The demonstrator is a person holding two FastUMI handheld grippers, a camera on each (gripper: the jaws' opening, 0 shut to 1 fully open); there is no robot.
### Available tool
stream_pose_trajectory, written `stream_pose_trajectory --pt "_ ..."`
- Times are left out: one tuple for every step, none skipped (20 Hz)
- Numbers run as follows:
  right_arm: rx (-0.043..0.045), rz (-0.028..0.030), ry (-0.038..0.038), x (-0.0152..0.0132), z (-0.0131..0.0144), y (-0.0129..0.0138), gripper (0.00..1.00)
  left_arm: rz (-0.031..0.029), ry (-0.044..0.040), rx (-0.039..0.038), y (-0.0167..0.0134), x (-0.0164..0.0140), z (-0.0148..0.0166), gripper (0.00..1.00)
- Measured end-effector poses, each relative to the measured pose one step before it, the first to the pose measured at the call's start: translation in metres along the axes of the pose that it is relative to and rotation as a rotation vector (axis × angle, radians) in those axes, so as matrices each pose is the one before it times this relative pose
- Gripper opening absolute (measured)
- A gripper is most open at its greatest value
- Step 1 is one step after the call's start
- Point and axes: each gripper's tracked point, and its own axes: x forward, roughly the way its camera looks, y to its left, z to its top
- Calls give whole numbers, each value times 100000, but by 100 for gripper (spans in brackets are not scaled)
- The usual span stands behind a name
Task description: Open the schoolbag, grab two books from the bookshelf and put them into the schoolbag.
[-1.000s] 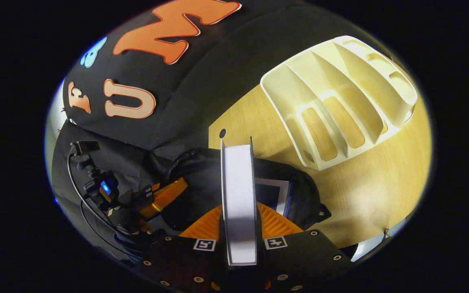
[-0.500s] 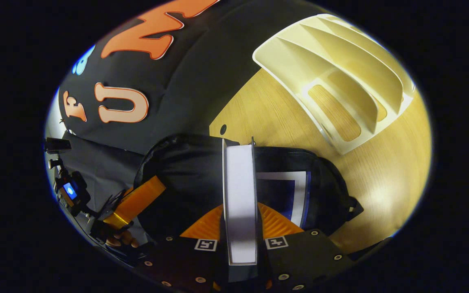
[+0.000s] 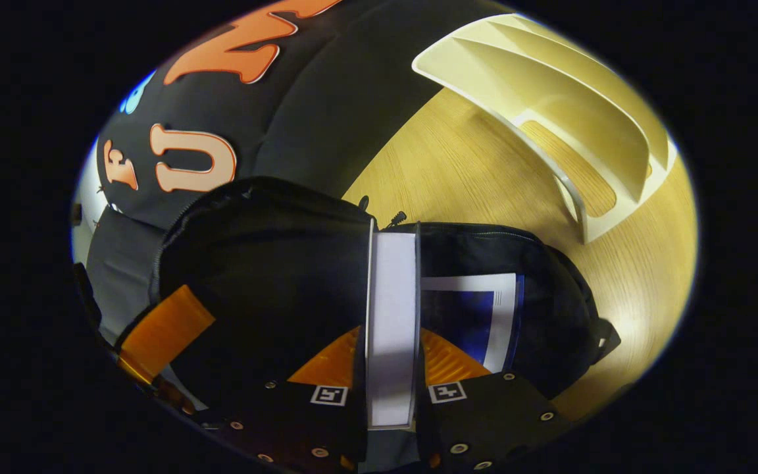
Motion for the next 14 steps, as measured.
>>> stream_pose_trajectory --pt "377 -768 1917 281 -97 85 32 597 -68 -1277 201 -57 -216 7" --pt "-639 -2528 1359 -44 -429 -283 33 -27 -632 -1717 93 -137 183 6" --pt "-1790 -5182 1872 -50 -287 -935 38 580 -255 -559 431 117 -247 7" --pt "-3109 -6089 1724 -325 -248 -1134 43 826 113 -174 447 201 -260 6" --pt "-2844 -5392 1813 -300 -139 -1029 53 203 454 498 104 109 -455 6" --pt "-2730 -5782 1608 -272 -320 -1413 57 -17 566 -249 -22 300 -394 6" --pt "-3154 -2448 -669 -766 240 -703 43 -415 121 -48 -293 153 -290 6" --pt "-1460 558 -623 -597 207 -164 63 -34 -86 -496 -230 272 -75 7" --pt "-538 1766 -650 -254 397 168 66 823 105 -789 -119 151 -380 6" --pt "-577 929 113 -510 240 -86 68 1536 340 -533 -9 376 -216 7" --pt "-1114 39 409 -922 122 -386 72 1307 430 -718 -192 23 -337 7" --pt "-2477 -915 -1081 -1070 556 -365 74 1119 339 -821 -318 28 -238 7" --pt "-3123 -801 -2217 -1204 907 -460 79 1287 116 -874 -345 -42 -130 12" --pt "-3586 -653 -2694 -1283 1047 -433 81 1054 -200 -1329 -542 56 -8 16"
